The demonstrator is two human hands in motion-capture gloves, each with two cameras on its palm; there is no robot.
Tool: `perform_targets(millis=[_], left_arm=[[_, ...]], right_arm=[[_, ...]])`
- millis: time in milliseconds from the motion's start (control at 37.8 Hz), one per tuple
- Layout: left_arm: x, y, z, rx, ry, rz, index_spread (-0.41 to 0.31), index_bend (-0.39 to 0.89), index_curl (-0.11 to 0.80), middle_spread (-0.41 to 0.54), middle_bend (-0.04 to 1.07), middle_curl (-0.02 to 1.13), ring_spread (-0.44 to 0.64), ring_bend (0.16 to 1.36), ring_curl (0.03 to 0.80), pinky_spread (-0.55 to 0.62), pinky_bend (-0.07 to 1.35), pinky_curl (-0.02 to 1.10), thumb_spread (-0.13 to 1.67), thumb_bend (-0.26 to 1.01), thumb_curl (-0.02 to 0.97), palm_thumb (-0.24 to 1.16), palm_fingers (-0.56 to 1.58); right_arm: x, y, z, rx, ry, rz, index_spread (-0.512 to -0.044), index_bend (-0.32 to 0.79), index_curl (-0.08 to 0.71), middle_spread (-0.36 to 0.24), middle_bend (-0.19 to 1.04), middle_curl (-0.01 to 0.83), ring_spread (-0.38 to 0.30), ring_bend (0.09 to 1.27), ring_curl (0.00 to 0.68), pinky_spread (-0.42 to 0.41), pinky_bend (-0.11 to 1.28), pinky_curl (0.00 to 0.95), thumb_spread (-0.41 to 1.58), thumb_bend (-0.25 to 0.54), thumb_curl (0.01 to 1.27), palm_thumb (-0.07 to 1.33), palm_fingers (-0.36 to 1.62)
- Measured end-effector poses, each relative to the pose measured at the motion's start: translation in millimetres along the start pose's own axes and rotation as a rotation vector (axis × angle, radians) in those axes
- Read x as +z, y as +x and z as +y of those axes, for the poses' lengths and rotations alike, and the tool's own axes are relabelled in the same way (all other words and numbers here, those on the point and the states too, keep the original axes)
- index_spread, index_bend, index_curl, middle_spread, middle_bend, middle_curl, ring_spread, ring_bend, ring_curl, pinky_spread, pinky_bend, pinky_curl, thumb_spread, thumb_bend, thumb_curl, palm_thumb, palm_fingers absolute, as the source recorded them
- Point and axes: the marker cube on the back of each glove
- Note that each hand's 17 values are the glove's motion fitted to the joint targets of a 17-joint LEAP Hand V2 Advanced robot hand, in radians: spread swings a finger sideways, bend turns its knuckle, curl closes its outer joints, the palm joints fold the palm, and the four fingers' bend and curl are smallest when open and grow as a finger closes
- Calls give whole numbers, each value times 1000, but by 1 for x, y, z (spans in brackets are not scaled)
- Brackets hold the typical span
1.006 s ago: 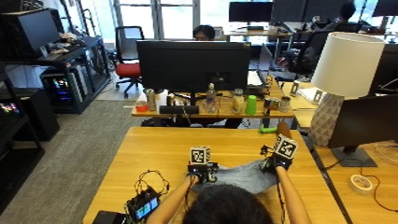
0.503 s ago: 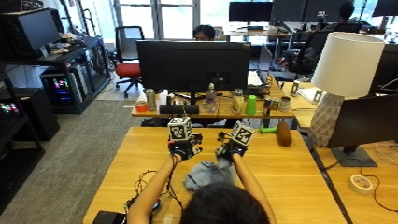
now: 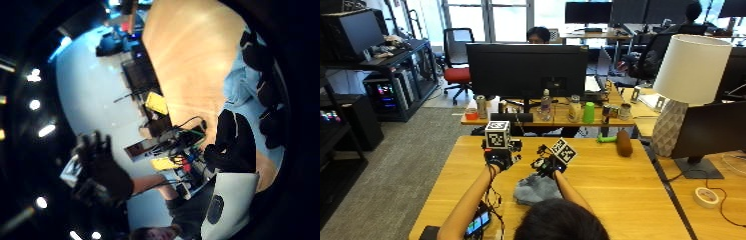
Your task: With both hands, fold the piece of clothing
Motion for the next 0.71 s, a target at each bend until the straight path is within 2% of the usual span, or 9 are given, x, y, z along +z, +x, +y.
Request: perform_targets(millis=[159, 265, 397, 530, 715], left_arm=[[-4, 9, 5, -11, -1, -8, -33, 163, 356, 135, 173, 245, 397, 599, 307, 379, 529, 348, 1303, -13, 226, 279, 180], [-2, 24, 8, 16, -29, -39, -30, 161, 354, 130, 164, 250, 394, 597, 306, 380, 530, 348, 1306, -14, 224, 273, 182], [-2, 42, 8, 36, -49, -95, -33, 151, 346, 127, 165, 255, 392, 600, 305, 380, 533, 350, 1307, -20, 214, 246, 178], [1, 54, 2, 54, -62, -102, -34, 154, 342, 126, 162, 258, 390, 603, 303, 381, 535, 351, 1308, -17, 212, 229, 176], [10, 68, -18, 55, -95, -113, -35, 153, 338, 125, 161, 260, 388, 609, 301, 382, 540, 350, 1307, -15, 207, 212, 176]], right_arm=[[-65, 5, 21, -67, 213, 250, -198, -10, 127, -77, 296, 515, -185, 758, 475, -308, 795, 426, 800, -25, 634, 932, 1060], [-114, 18, 21, -156, 270, 273, -206, 9, 114, -76, 284, 509, -182, 734, 467, -291, 789, 419, 889, -26, 619, 903, 1046], [-167, 27, 66, -202, 352, 293, -221, 64, 123, -85, 280, 503, -180, 684, 449, -256, 736, 404, 983, -22, 589, 872, 1063], [-187, 42, 77, -179, 398, 357, -227, 74, 134, -91, 276, 497, -180, 654, 439, -246, 702, 395, 1024, -16, 566, 878, 1092], [-182, 56, 59, -147, 377, 401, -229, 75, 149, -95, 277, 492, -177, 635, 432, -233, 667, 386, 1058, -17, 541, 885, 1114]])
